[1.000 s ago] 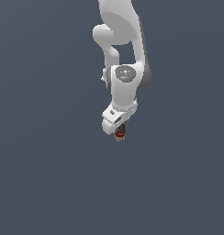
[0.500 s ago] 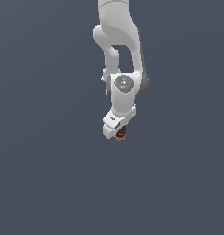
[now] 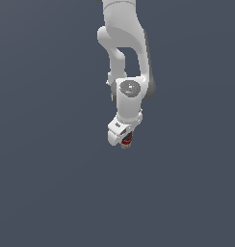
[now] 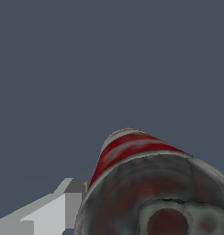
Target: Pick up the object and move it to a goal position.
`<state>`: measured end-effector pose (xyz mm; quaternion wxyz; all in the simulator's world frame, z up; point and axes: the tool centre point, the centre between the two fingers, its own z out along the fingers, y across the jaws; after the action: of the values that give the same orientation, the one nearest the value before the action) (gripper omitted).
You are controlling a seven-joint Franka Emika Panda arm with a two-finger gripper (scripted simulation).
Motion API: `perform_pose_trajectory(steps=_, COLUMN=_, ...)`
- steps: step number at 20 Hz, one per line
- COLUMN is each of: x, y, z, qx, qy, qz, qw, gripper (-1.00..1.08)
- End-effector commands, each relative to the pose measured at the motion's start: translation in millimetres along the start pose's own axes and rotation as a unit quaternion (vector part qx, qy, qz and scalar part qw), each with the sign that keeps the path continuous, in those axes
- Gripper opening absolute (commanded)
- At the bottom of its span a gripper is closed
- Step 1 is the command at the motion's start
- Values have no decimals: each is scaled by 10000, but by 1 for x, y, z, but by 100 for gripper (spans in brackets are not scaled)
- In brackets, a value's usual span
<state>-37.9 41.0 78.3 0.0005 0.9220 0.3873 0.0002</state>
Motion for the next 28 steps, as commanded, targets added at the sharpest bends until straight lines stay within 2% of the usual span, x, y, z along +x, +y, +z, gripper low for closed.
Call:
perform_pose_trajectory(steps=1, x=0, y=-1, z=1, qx=5, qy=0, qz=-5, qw=10000, gripper=-100)
perform_pose_trajectory(steps=7, x=2, y=-1, z=-8, qx=0, qy=0, qz=-1, qw=10000, gripper=-100)
perform_pose_trajectory(steps=13, x=9, y=-5, z=-37, qx=1, qy=0, qz=-4, qw=10000, gripper=-100)
perform_pose_trajectory(steps=19, x=21, y=-12, z=-85, qx=3, qy=0, qz=-8, qw=10000, gripper=-100)
perform_pose_trajectory(steps=28, x=44, y=-24, z=-181, qx=6, qy=2, qz=-12, qw=10000, gripper=-100)
